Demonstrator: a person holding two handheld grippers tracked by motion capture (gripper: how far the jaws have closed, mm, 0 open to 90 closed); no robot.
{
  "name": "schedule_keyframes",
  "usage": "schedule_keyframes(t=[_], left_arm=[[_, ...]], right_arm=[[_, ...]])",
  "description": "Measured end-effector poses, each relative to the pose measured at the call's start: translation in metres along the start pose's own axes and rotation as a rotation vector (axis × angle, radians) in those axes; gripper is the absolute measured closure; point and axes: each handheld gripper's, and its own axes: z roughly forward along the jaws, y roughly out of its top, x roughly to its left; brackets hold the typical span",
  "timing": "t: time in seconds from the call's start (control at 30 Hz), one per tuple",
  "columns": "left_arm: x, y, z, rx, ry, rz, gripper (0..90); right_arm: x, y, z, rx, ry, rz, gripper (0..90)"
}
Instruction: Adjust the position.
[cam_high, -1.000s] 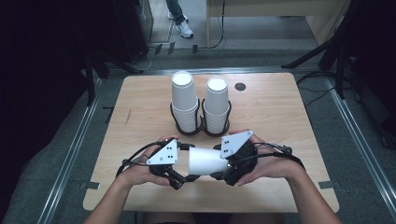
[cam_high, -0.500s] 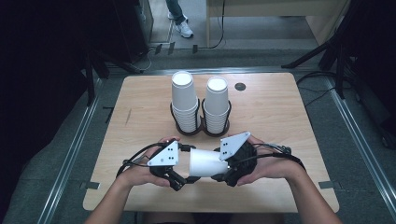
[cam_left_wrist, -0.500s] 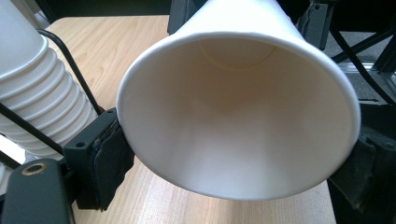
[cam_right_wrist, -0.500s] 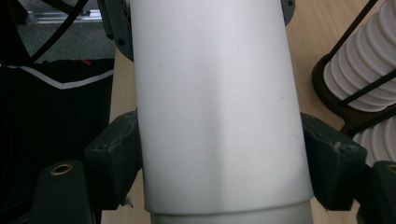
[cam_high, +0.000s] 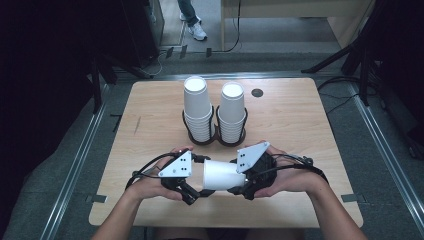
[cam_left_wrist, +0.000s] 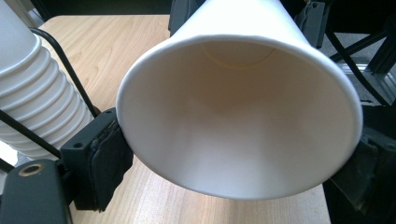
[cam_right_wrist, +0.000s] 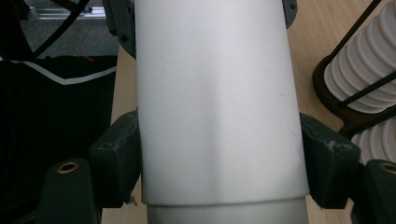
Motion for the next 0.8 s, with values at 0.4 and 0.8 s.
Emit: schedule_keyframes(t=[0.4, 0.8], left_arm=[[0.007, -0.006, -0.011, -0.079, 0.049, -0.118, 0.0], [0.010, -0.021, -0.016, -0.181, 0.042, -0.208, 0.0]], right_arm=[[-0.004, -0.003, -0.014, -0.068, -0.046, 0.030, 24.4], [-0.008, -0.014, -0.028, -0.235, -0.067, 0.099, 24.0]])
